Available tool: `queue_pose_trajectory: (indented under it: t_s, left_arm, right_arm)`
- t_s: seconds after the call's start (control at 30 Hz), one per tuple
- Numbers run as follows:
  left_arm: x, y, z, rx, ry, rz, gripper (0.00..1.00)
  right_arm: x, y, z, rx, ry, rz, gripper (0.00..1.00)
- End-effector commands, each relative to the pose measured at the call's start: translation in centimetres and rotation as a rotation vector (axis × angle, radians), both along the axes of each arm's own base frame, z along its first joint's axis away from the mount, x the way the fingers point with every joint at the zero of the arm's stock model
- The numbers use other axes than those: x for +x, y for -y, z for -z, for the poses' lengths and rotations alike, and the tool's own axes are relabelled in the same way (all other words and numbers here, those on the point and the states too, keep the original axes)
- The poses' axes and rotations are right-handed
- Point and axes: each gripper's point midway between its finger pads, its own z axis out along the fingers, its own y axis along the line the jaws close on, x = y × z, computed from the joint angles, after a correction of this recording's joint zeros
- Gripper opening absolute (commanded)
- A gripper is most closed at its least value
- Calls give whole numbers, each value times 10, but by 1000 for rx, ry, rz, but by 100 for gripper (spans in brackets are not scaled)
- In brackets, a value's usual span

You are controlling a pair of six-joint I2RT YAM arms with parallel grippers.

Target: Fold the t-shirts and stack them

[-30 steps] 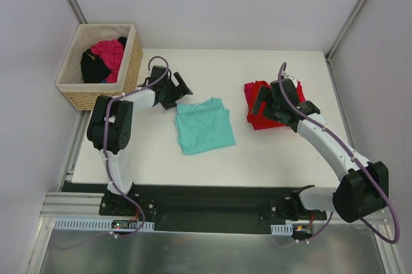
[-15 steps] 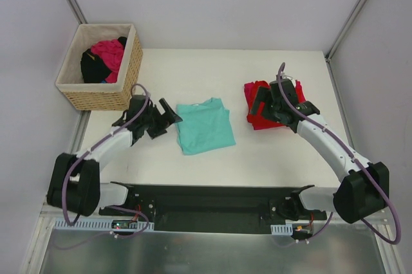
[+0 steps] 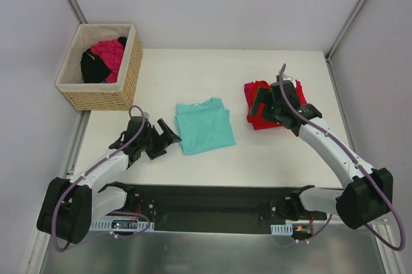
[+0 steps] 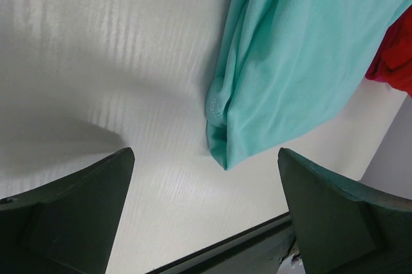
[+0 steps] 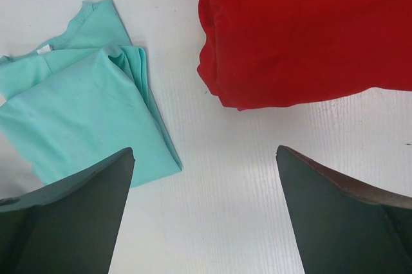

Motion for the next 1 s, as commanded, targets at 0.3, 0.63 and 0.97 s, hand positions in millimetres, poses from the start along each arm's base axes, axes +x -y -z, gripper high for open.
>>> queue_pose_trajectory:
  t_s: [0.3, 0.63, 0.97]
  left_arm:
    - [7, 46, 33, -87, -32, 123, 94]
    - [-2, 65, 53, -92, -82, 157, 90]
    - [-4, 77, 66, -96, -128, 186, 0]
  right_arm:
    - [-1, 1, -7, -14, 28, -9, 97]
    - [1, 0, 0, -24, 10, -3, 97]
    - [0, 2, 2, -28, 3, 1, 97]
